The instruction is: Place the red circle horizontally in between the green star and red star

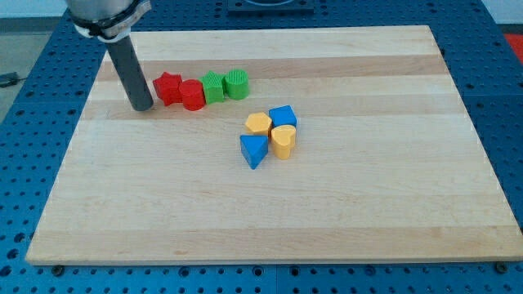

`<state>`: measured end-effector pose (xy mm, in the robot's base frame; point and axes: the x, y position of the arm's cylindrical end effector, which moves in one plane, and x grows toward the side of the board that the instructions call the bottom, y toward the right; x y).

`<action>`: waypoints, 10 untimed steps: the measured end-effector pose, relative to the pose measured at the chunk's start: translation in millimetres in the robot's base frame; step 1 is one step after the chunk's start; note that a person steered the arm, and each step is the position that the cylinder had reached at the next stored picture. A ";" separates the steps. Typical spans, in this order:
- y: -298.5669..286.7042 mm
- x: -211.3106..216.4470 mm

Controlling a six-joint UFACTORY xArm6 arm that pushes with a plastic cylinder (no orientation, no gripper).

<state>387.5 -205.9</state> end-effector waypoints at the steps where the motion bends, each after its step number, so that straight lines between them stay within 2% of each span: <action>1: 37.8 28.2; 2: 71.9 26.1; 3: 78.7 13.7; 7: 78.5 -4.6; 9: 78.1 -4.6; 10: 69.5 13.4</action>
<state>400.8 -136.4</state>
